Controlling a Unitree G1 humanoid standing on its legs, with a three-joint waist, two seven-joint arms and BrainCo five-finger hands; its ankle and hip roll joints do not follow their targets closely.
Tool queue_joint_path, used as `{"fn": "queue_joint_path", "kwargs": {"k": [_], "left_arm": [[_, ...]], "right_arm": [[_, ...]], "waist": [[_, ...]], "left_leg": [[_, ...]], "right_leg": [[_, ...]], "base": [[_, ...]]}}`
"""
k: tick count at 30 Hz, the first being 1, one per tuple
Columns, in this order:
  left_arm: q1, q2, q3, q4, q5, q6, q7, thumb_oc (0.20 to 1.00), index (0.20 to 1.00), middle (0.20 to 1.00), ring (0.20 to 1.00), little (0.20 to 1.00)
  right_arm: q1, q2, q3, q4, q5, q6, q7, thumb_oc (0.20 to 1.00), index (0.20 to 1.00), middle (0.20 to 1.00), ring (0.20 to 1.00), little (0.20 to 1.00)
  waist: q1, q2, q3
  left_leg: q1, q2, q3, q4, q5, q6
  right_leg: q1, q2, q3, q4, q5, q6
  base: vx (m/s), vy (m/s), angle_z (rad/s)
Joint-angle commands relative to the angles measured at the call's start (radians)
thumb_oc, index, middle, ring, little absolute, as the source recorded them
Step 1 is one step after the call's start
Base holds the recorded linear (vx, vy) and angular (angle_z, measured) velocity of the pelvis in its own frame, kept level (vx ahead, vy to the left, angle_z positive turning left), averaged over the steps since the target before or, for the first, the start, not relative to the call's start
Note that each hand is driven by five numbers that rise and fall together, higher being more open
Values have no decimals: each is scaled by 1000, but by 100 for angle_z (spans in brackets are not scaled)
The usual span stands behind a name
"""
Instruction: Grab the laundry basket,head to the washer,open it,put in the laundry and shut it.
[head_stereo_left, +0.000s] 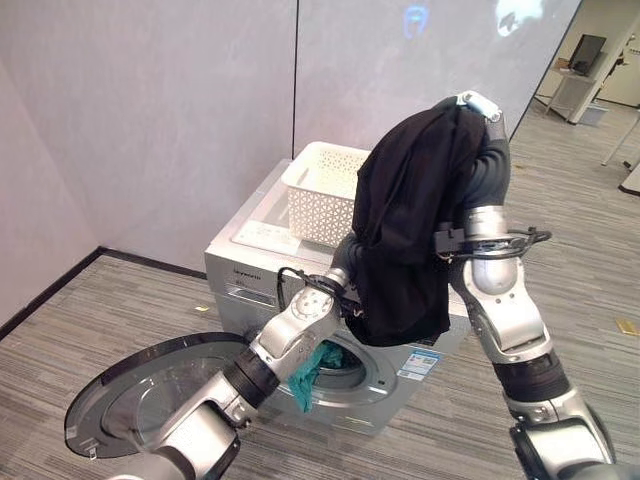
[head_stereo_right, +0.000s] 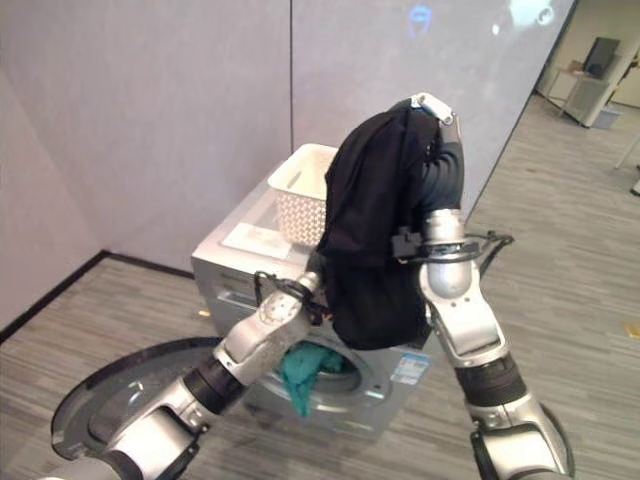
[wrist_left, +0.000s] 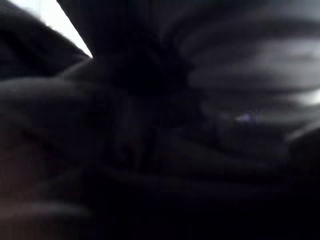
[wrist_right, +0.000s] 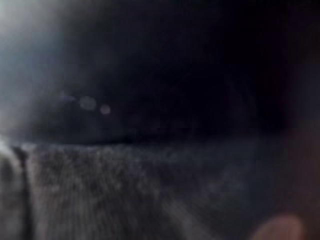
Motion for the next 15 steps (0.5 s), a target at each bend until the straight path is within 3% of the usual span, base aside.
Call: {"fn": "queue_joint_path", "kwargs": {"k": [1,15], "left_arm": [[-112,-106,-57,48,-52,-70,-10,1000,1000,1000,1000,1000],[-117,-56,-22,-5,-20,-94,12,1000,1000,1000,1000,1000]], "right_arm": [[-97,16,-23,9,49,-69,-26,200,200,200,200,200],[-38,114,49,-35,204,-106,24,200,200,200,200,200]], "waist": [[13,18,11],[2,22,12]], "left_leg": [[-4,-34,-4,23,-118,112],[9,-37,18,13,-114,115]], "right_leg": [[12,-72,-35,101,-123,34],[2,-73,-21,105,-118,32]], "base": [[0,0,0],[-1,4,-2]]}}
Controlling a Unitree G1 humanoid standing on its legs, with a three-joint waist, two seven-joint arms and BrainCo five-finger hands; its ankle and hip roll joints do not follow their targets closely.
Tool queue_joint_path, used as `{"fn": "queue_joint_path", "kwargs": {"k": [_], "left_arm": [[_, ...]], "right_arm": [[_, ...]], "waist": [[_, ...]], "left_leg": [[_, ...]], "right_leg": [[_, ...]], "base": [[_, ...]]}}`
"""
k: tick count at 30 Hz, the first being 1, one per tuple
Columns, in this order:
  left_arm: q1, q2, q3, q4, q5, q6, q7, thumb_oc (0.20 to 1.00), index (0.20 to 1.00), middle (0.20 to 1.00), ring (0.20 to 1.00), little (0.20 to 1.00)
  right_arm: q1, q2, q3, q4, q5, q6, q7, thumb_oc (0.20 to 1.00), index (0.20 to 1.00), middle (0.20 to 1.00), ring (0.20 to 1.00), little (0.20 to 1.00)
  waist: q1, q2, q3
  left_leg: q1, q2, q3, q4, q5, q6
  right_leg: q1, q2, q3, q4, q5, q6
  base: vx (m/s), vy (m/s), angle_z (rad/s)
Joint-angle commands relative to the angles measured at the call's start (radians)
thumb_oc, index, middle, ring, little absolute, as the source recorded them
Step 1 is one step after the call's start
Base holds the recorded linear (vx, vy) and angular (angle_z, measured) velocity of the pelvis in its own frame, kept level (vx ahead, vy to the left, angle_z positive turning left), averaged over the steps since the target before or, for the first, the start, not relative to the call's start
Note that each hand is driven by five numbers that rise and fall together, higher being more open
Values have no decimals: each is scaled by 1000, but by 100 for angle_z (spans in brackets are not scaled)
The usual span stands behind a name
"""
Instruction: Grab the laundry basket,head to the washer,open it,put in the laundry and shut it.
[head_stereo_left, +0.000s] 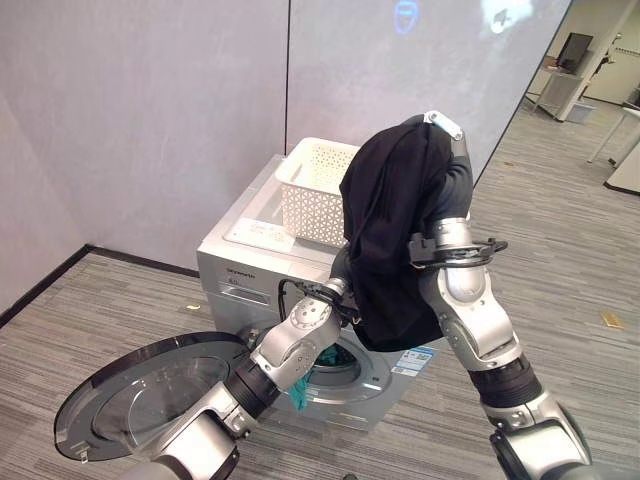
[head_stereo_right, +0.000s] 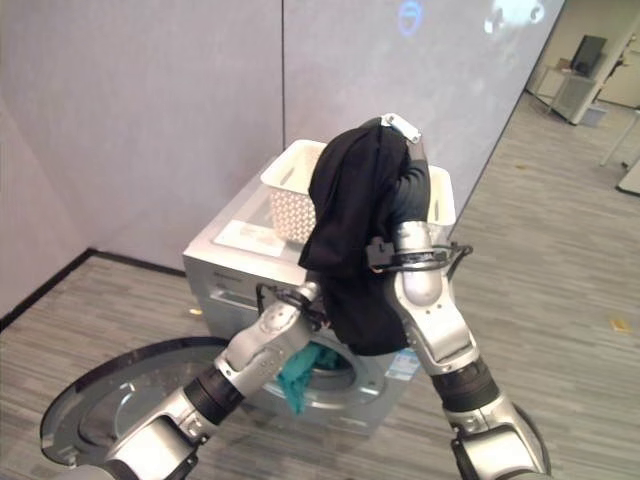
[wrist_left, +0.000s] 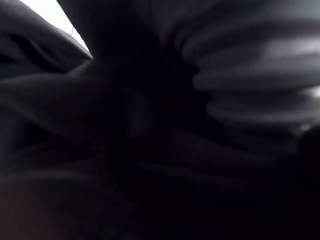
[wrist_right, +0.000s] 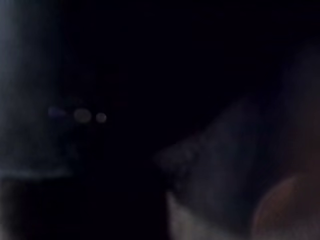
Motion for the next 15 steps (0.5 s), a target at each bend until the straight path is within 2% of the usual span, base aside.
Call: {"fn": "queue_joint_path", "kwargs": {"k": [1,14,15], "left_arm": [[-129,-75,-8,-2,9,-95,13,1000,1000,1000,1000,1000],[-108,-77,10,-4,3,-120,11,1000,1000,1000,1000,1000],[-102,-72,17,-5,6,-122,8,583,583,583,583,583]], "right_arm": [[-40,33,-18,-45,74,-88,30,200,200,200,200,200],[38,65,35,-33,205,-104,87,200,200,200,200,200],[43,66,37,-31,212,-100,95,200,200,200,200,200]], "waist": [[7,29,6],[-7,27,6],[-8,28,4]], "left_leg": [[-3,-36,10,13,-112,114],[6,-34,26,8,-112,111],[7,-33,29,7,-114,112]], "right_leg": [[0,-73,-34,108,-118,32],[-10,-73,-37,123,-119,32],[-12,-73,-37,124,-119,33]], "base": [[0,0,0],[0,0,0],[0,0,0]]}}
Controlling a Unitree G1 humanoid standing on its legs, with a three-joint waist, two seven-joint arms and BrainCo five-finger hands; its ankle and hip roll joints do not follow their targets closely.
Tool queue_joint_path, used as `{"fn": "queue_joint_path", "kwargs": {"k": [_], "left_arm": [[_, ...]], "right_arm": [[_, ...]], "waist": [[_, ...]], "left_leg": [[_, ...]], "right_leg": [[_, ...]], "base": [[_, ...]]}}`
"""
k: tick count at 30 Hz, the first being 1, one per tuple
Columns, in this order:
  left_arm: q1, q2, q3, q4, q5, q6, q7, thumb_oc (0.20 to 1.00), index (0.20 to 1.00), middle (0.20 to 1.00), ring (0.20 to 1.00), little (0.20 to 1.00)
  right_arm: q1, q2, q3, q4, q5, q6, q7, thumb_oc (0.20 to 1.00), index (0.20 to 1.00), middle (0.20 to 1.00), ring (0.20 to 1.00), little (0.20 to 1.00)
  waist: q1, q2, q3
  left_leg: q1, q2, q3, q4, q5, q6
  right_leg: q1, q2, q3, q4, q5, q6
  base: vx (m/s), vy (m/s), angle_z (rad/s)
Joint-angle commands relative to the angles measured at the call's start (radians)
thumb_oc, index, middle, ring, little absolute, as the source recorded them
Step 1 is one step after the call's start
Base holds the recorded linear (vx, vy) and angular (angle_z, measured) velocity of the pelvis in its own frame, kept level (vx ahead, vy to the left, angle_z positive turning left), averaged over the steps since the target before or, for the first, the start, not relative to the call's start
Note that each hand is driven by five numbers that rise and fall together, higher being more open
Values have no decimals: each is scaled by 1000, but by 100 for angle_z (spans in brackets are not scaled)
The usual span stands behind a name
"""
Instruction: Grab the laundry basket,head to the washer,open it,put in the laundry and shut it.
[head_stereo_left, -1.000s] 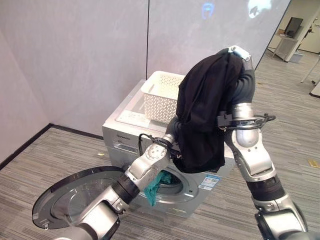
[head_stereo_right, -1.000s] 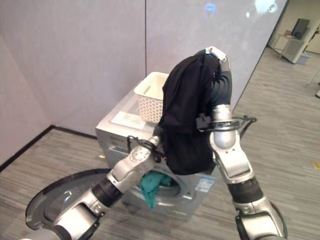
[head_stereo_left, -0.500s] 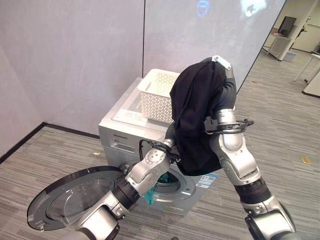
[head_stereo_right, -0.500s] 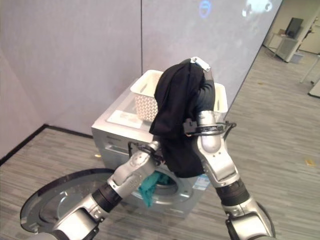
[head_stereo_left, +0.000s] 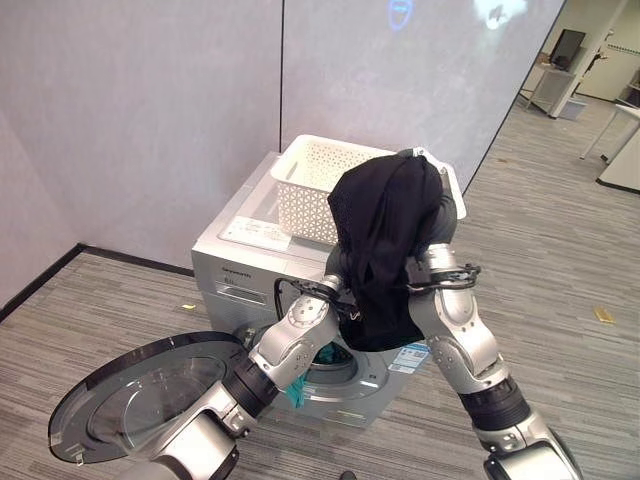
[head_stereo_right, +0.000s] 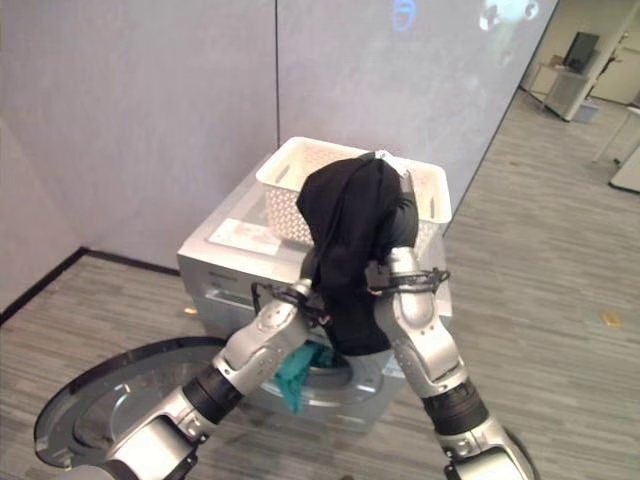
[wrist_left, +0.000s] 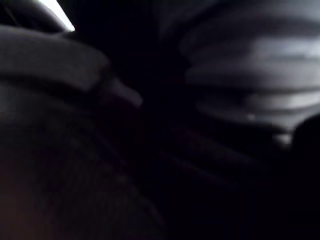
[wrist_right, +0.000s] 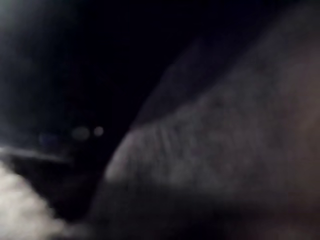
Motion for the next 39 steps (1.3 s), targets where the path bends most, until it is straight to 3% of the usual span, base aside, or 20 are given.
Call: {"fn": "queue_joint_path", "kwargs": {"k": [1,2,12,14,15,16,27,33,35,39], "left_arm": [[-96,-74,13,-2,0,-96,-27,313,313,313,313,313],[-94,-74,15,1,-1,-97,-26,200,200,200,200,200],[-44,-77,40,9,-3,-132,-6,200,200,200,200,200],[-26,-69,44,6,-3,-133,-11,200,200,200,200,200],[-26,-69,44,5,-3,-133,-11,200,200,200,200,200],[-5,-61,43,-3,-9,-133,-17,200,200,200,200,200],[147,3,75,-99,-38,-114,-94,200,200,200,200,200],[324,71,148,-175,-54,-82,-166,200,200,200,200,200],[355,81,163,-187,-54,-76,-175,200,200,200,200,200],[530,119,267,-246,-62,-55,-215,200,200,200,200,200]], "right_arm": [[-55,24,3,-24,41,-50,41,200,200,200,200,200],[-56,25,2,-23,43,-49,43,200,200,200,200,200],[-53,32,-4,-23,26,-65,29,200,200,200,200,200],[-46,31,-5,-18,35,-68,31,482,482,482,482,482],[-46,31,-5,-18,35,-68,31,928,928,928,928,928],[-34,28,-7,-20,43,-67,39,1000,1000,1000,1000,1000],[40,-28,-103,-62,83,-83,106,1000,1000,1000,1000,1000],[164,-55,-246,-100,98,-95,139,1000,1000,1000,1000,1000],[185,-57,-272,-103,93,-98,136,1000,1000,1000,1000,1000],[297,-35,-435,-143,27,-121,86,1000,1000,1000,1000,1000]], "waist": [[-3,36,-2],[-4,37,-2],[-7,36,-2],[-6,35,-2],[-6,35,-3],[-5,34,-2],[14,29,6],[30,27,9],[32,27,10],[43,36,21]], "left_leg": [[6,-34,18,7,-114,112],[7,-35,20,7,-114,113],[9,-36,26,7,-117,114],[10,-36,26,7,-117,114],[10,-36,26,7,-117,114],[10,-36,25,7,-117,115],[1,-41,14,9,-119,117],[-10,-46,1,8,-122,119],[-12,-47,-1,9,-122,120],[-22,-50,-17,10,-124,122]], "right_leg": [[-11,-76,-40,125,-118,33],[-12,-76,-39,126,-118,33],[-15,-79,-37,128,-115,33],[-16,-79,-37,129,-115,33],[-16,-79,-37,129,-115,33],[-17,-80,-38,132,-115,33],[-18,-87,-51,134,-112,37],[-17,-95,-67,134,-113,40],[-17,-96,-68,134,-113,41],[-16,-103,-80,130,-115,43]], "base": [[0,0,0],[0,0,0],[0,0,0],[0,0,0],[0,0,0],[0,0,0],[0,1,1],[-1,0,1],[0,0,0],[4,2,2]]}}
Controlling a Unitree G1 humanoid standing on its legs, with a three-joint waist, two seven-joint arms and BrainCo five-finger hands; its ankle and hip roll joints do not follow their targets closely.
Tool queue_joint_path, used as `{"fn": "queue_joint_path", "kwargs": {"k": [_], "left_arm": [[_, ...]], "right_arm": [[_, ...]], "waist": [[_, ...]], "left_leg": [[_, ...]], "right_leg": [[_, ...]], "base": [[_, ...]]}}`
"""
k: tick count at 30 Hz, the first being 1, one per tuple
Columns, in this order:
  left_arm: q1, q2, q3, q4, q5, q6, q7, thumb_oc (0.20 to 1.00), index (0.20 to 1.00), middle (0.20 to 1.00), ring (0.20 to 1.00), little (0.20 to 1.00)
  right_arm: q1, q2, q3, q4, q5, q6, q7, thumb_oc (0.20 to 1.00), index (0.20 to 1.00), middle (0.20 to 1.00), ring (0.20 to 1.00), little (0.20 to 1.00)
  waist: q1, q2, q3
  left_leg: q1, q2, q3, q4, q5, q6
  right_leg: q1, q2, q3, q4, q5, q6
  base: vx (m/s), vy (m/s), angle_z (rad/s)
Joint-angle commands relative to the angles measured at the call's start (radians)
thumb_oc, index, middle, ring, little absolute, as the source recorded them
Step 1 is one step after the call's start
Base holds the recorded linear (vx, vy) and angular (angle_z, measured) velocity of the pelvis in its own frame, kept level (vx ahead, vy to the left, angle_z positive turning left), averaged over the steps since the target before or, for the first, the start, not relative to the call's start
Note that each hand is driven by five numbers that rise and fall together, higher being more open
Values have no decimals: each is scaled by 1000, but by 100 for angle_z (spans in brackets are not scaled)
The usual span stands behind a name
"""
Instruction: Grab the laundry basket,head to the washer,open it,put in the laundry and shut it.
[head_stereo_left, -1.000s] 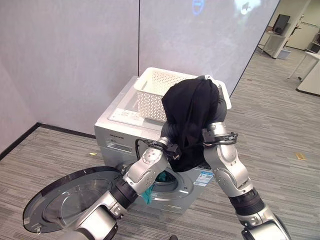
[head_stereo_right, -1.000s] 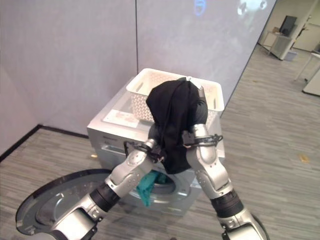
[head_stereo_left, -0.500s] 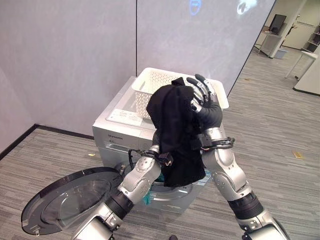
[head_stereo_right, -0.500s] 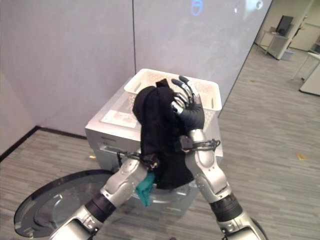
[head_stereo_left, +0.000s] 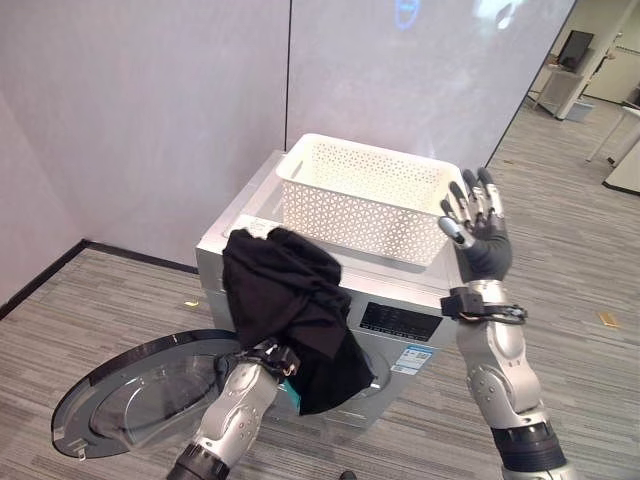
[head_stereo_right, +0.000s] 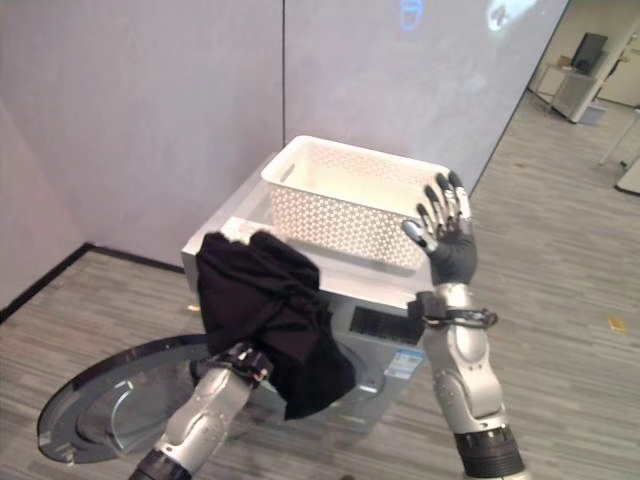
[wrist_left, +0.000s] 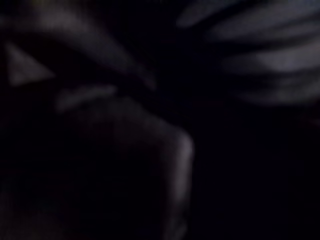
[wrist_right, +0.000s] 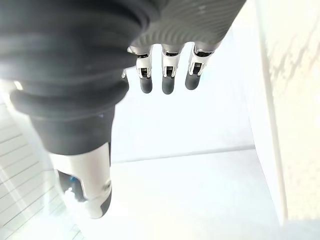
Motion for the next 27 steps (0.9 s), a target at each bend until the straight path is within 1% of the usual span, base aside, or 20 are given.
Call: {"fn": "queue_joint_path", "kwargs": {"k": [1,3,4,5,7,8,9,10,13,14,16,17,19,20,21,22,23,24,25,27], "left_arm": [[-16,2,28,-109,-20,-18,-65,200,200,200,200,200],[15,10,42,-124,-11,-15,-68,200,200,200,200,200],[86,27,80,-144,5,-9,-82,200,200,200,200,200],[120,30,99,-150,7,-12,-81,200,200,200,200,200],[147,34,109,-161,9,-9,-81,200,200,200,200,200],[188,30,134,-162,8,-22,-67,200,200,200,200,200],[212,28,143,-162,9,-24,-62,200,200,200,200,200],[214,28,142,-163,9,-24,-62,200,200,200,200,200],[287,38,164,-154,41,-38,-34,200,200,200,200,200],[288,38,164,-154,41,-38,-34,200,200,200,200,200],[305,46,174,-137,49,-50,-2,200,200,200,200,200],[305,46,174,-137,50,-50,-1,200,200,200,200,200],[310,57,169,-119,49,-63,27,200,200,200,200,200],[309,56,170,-119,49,-63,28,200,200,200,200,200],[303,65,162,-107,49,-72,37,200,200,200,200,200],[300,64,164,-106,48,-73,37,200,200,200,200,200],[279,72,145,-77,37,-93,62,200,200,200,200,200],[276,71,146,-75,37,-94,62,200,200,200,200,200],[253,86,136,-70,35,-107,72,200,200,200,200,200],[235,91,126,-54,38,-114,80,200,200,200,200,200]], "right_arm": [[-16,2,-160,-100,-62,-87,-58,1000,1000,1000,1000,1000],[0,5,-193,-114,-112,-90,-85,1000,1000,1000,1000,1000],[37,11,-276,-134,-221,-96,-142,1000,1000,1000,1000,1000],[55,8,-316,-139,-297,-100,-196,1000,1000,1000,1000,1000],[77,11,-336,-146,-349,-84,-225,1000,1000,1000,1000,1000],[117,9,-394,-134,-464,-58,-303,1000,1000,1000,1000,1000],[137,9,-415,-126,-513,-43,-339,1000,1000,1000,1000,1000],[139,9,-414,-127,-517,-42,-343,1000,1000,1000,1000,1000],[214,25,-484,-48,-595,10,-457,1000,1000,1000,1000,1000],[214,24,-484,-47,-595,9,-457,1000,1000,1000,1000,1000],[249,43,-491,67,-586,30,-544,1000,1000,1000,1000,1000],[247,40,-489,74,-584,26,-546,1000,1000,1000,1000,1000],[261,42,-482,258,-562,63,-630,1000,1000,1000,1000,1000],[256,38,-480,268,-559,58,-632,1000,1000,1000,1000,1000],[248,38,-462,434,-506,76,-669,1000,1000,1000,1000,1000],[241,34,-460,444,-503,70,-670,1000,1000,1000,1000,1000],[212,44,-413,685,-416,85,-679,1000,1000,1000,1000,1000],[206,41,-412,693,-413,80,-679,1000,1000,1000,1000,1000],[164,45,-377,838,-331,78,-656,1000,1000,1000,1000,1000],[145,53,-351,912,-282,74,-632,1000,1000,1000,1000,1000]], "waist": [[7,31,8],[9,33,10],[11,41,16],[13,44,20],[12,46,19],[11,51,28],[9,53,29],[9,54,27],[0,64,39],[0,64,38],[-6,74,59],[-7,73,56],[-14,82,83],[-14,82,79],[-17,86,106],[-18,84,103],[-23,88,144],[-23,87,143],[-23,89,172],[-21,88,187]], "left_leg": [[-16,-52,-18,18,-116,114],[-19,-52,-22,18,-116,115],[-24,-55,-28,17,-117,115],[-29,-55,-32,17,-116,115],[-33,-55,-36,17,-115,115],[-42,-56,-40,17,-112,114],[-48,-56,-41,17,-111,114],[-49,-56,-42,17,-111,114],[-74,-60,-41,16,-107,111],[-75,-60,-40,16,-107,111],[-96,-62,-40,17,-101,107],[-100,-63,-40,17,-99,107],[-132,-66,-39,19,-90,104],[-137,-67,-39,19,-88,104],[-164,-66,-36,24,-86,100],[-173,-68,-35,24,-79,100],[-223,-70,-31,36,-72,95],[-230,-72,-29,38,-67,96],[-271,-72,-27,52,-66,93],[-304,-72,-23,66,-62,90]], "right_leg": [[-14,-93,-79,129,-94,36],[-13,-93,-81,127,-95,36],[-11,-94,-88,119,-97,37],[-11,-94,-93,114,-97,38],[-11,-94,-96,110,-97,38],[-14,-94,-99,103,-97,38],[-16,-94,-104,98,-95,38],[-16,-94,-104,97,-95,39],[-32,-96,-108,78,-87,42],[-32,-96,-108,78,-87,42],[-46,-95,-113,68,-81,43],[-50,-96,-113,67,-79,42],[-74,-97,-116,59,-69,45],[-79,-98,-116,58,-68,45],[-100,-99,-117,57,-62,47],[-108,-101,-116,56,-56,45],[-147,-102,-116,54,-43,47],[-154,-103,-114,53,-39,46],[-188,-104,-112,54,-32,46],[-213,-108,-111,58,-27,45]], "base": [[17,6,13],[20,8,18],[35,9,14],[40,10,9],[21,-1,6],[22,-6,11],[22,-6,14],[25,-8,15],[8,-1,3],[0,0,0],[0,0,0],[0,0,0],[-58,6,2],[-114,7,0],[-84,5,-1],[-209,21,8],[-160,14,2],[-233,22,-11],[-108,5,-21],[-127,1,-18]]}}
